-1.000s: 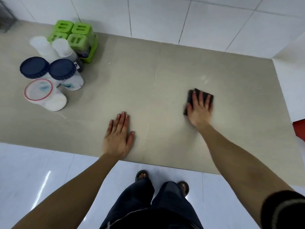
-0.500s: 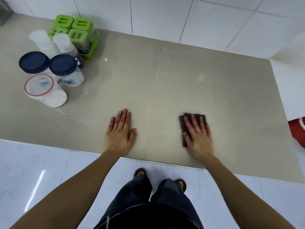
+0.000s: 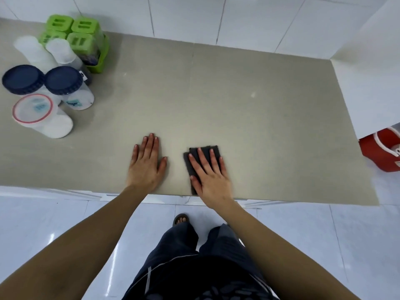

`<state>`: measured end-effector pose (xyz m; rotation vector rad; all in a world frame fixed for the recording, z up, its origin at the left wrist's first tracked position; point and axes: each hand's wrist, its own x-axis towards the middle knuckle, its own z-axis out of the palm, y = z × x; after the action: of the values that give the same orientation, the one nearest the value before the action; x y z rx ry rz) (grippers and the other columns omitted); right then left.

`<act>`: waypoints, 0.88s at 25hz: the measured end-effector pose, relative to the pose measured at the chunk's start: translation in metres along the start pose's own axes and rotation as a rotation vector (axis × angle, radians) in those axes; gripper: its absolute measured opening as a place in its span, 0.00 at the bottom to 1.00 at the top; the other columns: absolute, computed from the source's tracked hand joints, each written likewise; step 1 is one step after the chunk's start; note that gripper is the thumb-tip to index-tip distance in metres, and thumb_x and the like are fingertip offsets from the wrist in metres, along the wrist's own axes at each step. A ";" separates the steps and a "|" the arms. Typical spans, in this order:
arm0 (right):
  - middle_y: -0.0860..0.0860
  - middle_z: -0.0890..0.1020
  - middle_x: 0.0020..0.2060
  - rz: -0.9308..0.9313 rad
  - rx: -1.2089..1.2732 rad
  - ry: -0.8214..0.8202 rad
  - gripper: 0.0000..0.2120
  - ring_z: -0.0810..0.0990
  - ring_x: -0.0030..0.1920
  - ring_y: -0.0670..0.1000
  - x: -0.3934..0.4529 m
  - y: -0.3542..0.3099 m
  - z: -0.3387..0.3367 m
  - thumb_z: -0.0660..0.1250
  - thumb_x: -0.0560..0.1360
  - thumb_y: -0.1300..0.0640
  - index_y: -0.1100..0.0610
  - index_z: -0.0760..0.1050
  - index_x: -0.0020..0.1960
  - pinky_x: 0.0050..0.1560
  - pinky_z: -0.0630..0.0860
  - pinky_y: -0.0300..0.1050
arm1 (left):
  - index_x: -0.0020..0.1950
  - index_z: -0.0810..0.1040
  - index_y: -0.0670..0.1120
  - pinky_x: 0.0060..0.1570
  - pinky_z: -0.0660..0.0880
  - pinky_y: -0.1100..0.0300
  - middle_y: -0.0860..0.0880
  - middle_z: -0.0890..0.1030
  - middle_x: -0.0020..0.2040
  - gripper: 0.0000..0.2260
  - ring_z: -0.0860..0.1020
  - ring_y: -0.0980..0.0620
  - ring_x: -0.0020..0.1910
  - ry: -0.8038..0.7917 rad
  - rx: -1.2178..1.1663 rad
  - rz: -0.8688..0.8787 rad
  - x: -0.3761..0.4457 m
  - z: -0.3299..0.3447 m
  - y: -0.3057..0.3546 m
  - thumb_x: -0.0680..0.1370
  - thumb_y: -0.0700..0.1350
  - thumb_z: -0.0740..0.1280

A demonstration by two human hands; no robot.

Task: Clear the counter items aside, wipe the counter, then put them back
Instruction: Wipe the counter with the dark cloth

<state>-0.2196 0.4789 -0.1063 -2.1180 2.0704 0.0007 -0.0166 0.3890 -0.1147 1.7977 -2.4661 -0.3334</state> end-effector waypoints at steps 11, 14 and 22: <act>0.43 0.48 0.79 -0.014 0.050 -0.066 0.28 0.42 0.79 0.51 -0.077 0.138 -0.018 0.47 0.80 0.41 0.42 0.44 0.78 0.78 0.43 0.53 | 0.70 0.70 0.49 0.65 0.64 0.53 0.49 0.72 0.67 0.22 0.68 0.48 0.67 -0.055 -0.180 0.234 0.006 0.009 0.163 0.77 0.53 0.61; 0.46 0.61 0.77 0.109 0.304 0.018 0.32 0.55 0.77 0.50 -0.086 0.153 -0.027 0.56 0.76 0.38 0.46 0.56 0.77 0.76 0.56 0.50 | 0.67 0.73 0.49 0.62 0.68 0.53 0.50 0.73 0.63 0.19 0.70 0.48 0.63 -0.078 -0.199 0.232 0.010 0.013 0.195 0.78 0.54 0.60; 0.44 0.76 0.46 0.505 0.360 0.073 0.22 0.73 0.51 0.50 -0.100 0.178 -0.039 0.71 0.65 0.35 0.49 0.73 0.49 0.52 0.68 0.45 | 0.55 0.77 0.46 0.55 0.73 0.54 0.47 0.78 0.55 0.15 0.75 0.46 0.57 -0.346 -0.231 0.127 0.035 0.006 0.243 0.72 0.51 0.71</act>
<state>-0.4038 0.5708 -0.0781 -1.3771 2.3730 -0.3559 -0.2552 0.4275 -0.0699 1.5940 -2.6075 -0.9475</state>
